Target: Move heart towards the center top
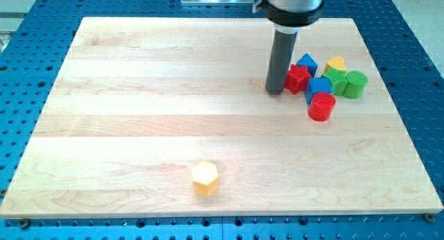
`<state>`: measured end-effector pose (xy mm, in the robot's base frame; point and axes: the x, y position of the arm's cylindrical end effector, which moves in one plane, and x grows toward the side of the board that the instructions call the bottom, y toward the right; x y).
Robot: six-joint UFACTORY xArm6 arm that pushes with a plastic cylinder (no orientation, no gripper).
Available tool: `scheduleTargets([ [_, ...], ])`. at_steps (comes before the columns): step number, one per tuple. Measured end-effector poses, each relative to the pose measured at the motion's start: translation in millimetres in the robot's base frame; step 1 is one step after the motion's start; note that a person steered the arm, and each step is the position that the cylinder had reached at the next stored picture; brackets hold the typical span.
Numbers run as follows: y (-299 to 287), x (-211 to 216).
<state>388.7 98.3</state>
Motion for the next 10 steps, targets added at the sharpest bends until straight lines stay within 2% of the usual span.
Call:
scheduleTargets([
  [1, 0.0, -47.3],
  [2, 25.2, -105.6],
  [3, 101.4, -108.5],
  [4, 159.8, -58.3],
  [5, 156.1, -14.4],
  [7, 90.4, -28.7],
  [9, 6.7, -86.5],
  [10, -6.7, -81.3],
])
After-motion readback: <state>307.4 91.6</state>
